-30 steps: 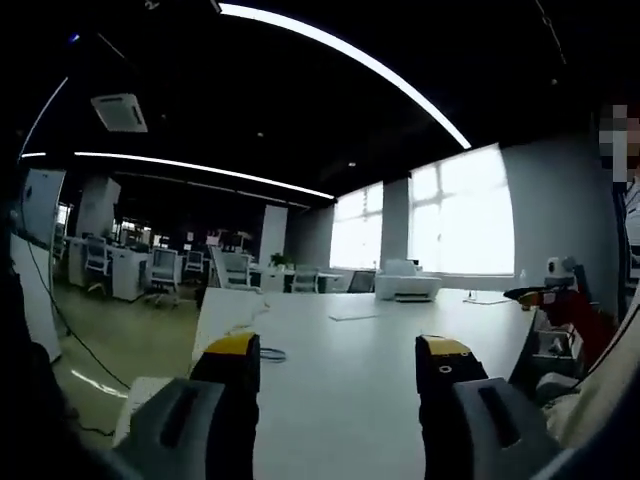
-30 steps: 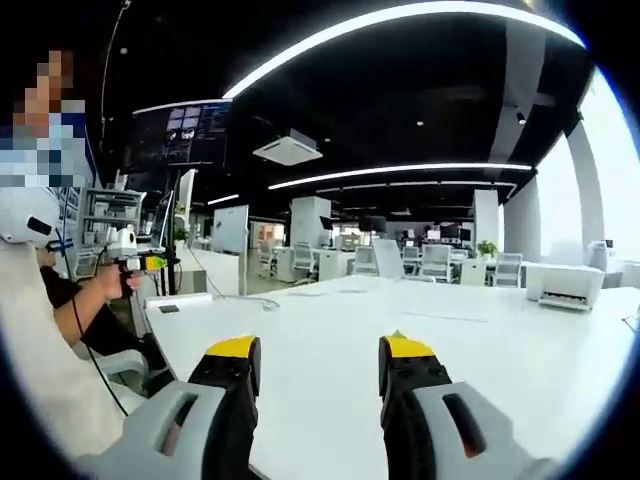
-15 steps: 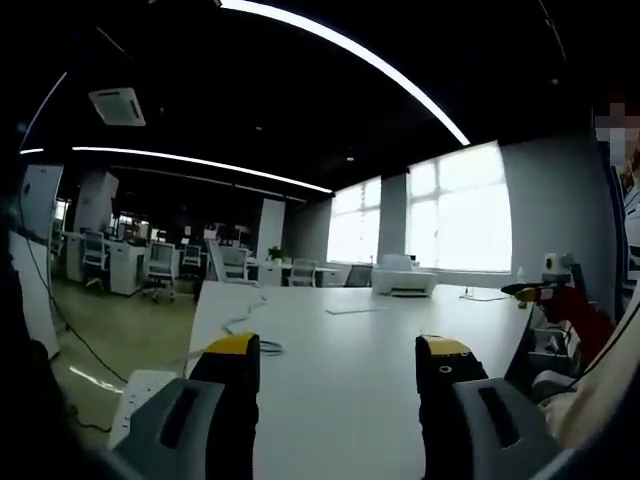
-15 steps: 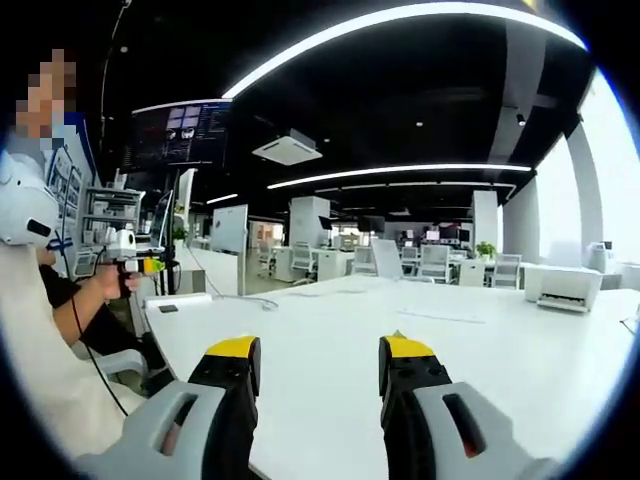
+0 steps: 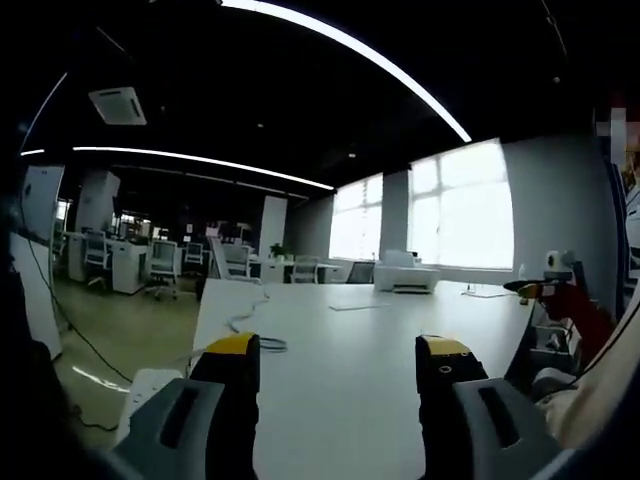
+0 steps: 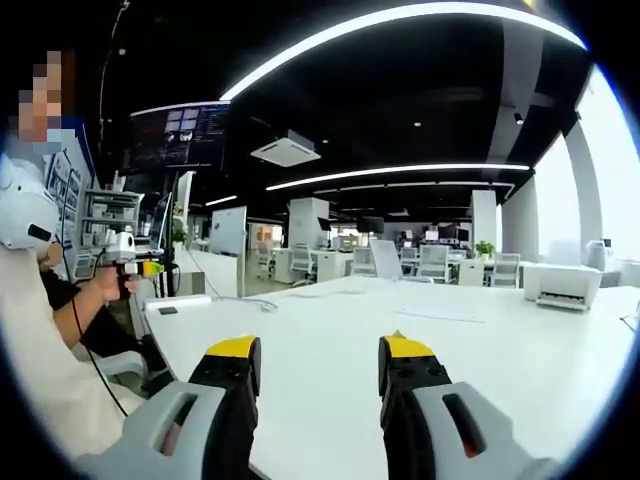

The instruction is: Pick up the power strip scattered on the table, fix it on the side mounting bracket of the table, and press the switch

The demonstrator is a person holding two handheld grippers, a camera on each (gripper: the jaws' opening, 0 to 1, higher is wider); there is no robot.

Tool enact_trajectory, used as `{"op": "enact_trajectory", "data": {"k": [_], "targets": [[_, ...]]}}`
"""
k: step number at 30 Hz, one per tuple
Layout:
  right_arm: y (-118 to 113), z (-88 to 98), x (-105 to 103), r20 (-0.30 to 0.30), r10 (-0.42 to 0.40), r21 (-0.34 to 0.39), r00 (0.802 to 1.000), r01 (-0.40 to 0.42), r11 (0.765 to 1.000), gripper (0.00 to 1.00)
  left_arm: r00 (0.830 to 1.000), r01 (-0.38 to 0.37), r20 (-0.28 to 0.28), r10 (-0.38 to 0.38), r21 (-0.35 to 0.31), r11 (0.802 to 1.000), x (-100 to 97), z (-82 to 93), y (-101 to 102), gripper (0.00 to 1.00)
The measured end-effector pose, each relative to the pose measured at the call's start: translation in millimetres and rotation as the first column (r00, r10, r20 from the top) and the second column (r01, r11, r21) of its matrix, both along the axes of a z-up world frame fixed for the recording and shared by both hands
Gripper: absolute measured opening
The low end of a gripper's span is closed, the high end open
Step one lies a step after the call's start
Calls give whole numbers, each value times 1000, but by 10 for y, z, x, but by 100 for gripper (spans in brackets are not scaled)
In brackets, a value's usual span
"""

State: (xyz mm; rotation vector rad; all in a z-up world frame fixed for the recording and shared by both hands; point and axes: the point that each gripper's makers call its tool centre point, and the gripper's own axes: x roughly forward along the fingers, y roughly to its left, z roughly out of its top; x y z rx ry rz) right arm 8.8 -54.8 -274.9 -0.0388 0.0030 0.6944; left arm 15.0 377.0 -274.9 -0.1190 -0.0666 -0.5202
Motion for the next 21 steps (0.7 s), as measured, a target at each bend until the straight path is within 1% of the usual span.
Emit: {"op": "enact_trajectory", "data": {"k": [3, 8, 10, 13, 17, 19, 21], "targets": [[-8, -2, -1, -1, -1, 2, 1000, 1, 1000, 43, 1000, -2, -6, 2, 5, 1000, -7, -1, 28, 67], [-18, -11, 2, -4, -1, 2, 1000, 1, 1000, 43, 1000, -1, -28, 1, 2, 1000, -30, 18, 150, 67], [-11, -16, 1, -5, 0, 3, 1000, 0, 1000, 43, 999, 0, -40, 1, 7, 1000, -43, 44, 225, 68], [-8, -20, 3, -6, 1, 4, 1000, -1, 1000, 43, 999, 1, -41, -1, 13, 1000, -69, 102, 306, 68], [-5, -31, 6, -9, 4, 4, 1000, -4, 1000, 43, 998, 35, -51, -34, 34, 999, -125, 173, 365, 67], [0, -31, 4, -9, 5, 4, 1000, -5, 1000, 43, 998, 44, -50, -41, 43, 998, -143, 203, 386, 65], [8, -30, 0, -9, 7, 5, 1000, -7, 1000, 43, 998, 48, -53, -44, 74, 996, -153, 215, 412, 65]]}}
